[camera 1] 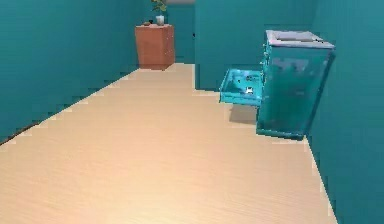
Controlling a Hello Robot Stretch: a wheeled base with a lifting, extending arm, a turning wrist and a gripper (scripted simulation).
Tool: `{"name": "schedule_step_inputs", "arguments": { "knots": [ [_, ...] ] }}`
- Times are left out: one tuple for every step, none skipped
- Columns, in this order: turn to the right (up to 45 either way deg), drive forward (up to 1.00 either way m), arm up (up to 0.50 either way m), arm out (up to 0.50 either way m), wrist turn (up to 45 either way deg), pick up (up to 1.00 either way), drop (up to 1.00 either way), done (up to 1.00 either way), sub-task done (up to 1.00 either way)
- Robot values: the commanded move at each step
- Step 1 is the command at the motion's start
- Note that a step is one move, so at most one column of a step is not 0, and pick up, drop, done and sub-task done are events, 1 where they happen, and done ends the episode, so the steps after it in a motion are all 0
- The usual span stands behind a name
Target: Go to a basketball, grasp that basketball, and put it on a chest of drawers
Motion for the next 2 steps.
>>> {"name": "schedule_step_inputs", "arguments": {
  "knots": [
    [-45.0, 0.00, 0.00, 0.00, 0.0, 0.00, 0.00, 0.00, 0.00],
    [45.0, 0.00, 0.00, 0.00, 0.0, 0.00, 0.00, 0.00, 0.00]
  ]
}}
